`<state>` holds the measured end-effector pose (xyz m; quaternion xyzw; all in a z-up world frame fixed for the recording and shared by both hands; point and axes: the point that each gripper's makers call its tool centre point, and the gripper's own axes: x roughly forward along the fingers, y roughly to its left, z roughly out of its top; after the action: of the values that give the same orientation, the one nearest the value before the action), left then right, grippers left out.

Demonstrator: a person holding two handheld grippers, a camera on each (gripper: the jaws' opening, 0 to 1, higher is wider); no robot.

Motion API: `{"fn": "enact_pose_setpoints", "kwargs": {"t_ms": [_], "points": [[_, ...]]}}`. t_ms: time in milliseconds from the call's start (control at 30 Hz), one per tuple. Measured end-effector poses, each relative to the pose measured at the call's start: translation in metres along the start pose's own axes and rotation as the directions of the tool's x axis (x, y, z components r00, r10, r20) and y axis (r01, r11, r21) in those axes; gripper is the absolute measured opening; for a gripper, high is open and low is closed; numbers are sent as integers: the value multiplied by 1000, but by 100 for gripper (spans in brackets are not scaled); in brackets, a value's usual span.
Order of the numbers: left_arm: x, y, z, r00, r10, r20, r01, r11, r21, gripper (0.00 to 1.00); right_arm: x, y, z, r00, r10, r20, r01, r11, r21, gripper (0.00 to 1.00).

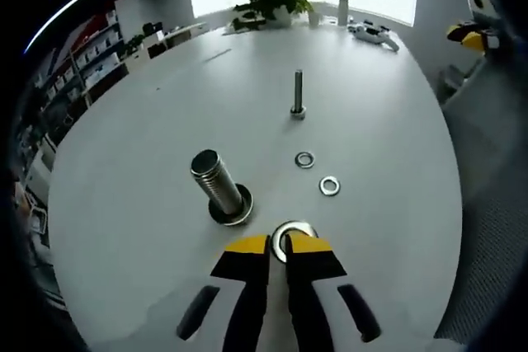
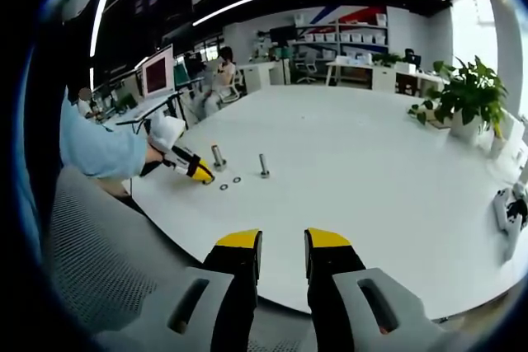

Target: Place the washer onto the threaded stud by aligning its center hole with the stud, sliding it down to the base, and recovering from edge contact or off-axis alignment until the washer reaches the visible bottom stop.

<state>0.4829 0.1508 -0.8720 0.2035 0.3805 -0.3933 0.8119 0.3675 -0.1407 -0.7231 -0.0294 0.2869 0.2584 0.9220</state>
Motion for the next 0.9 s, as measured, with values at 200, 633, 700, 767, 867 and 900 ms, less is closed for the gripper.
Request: {"fn": "enact_pose_setpoints", "kwargs": {"t_ms": [200, 633, 700, 767, 867, 900], "points": [[-1, 2, -1, 1000, 14, -20, -13, 999, 38, 2, -1, -2, -1, 1000, -1, 4, 1, 1000, 2, 23], [-18, 6, 7, 999, 49, 0, -49, 999, 8, 1, 0, 0, 1, 1000, 2, 1, -2, 1000, 0, 23], [-22, 7, 10, 999, 53, 9, -53, 999, 2, 1, 0, 0, 1, 1000, 1, 1, -1, 1000, 0, 23], [-26, 7, 14, 999, 47, 20, -47, 999, -19, 1, -1, -1, 0, 1000, 1, 3, -1, 1000, 0, 23], [-33, 9, 21, 998, 58, 36, -58, 998, -18, 1, -1, -2, 0, 1000, 1, 5, -1, 1000, 1, 23], [-35, 10, 23, 997, 63, 39, -63, 998, -12, 1, -1, -3, 0, 1000, 1, 5, -1, 1000, 1, 23]]}}
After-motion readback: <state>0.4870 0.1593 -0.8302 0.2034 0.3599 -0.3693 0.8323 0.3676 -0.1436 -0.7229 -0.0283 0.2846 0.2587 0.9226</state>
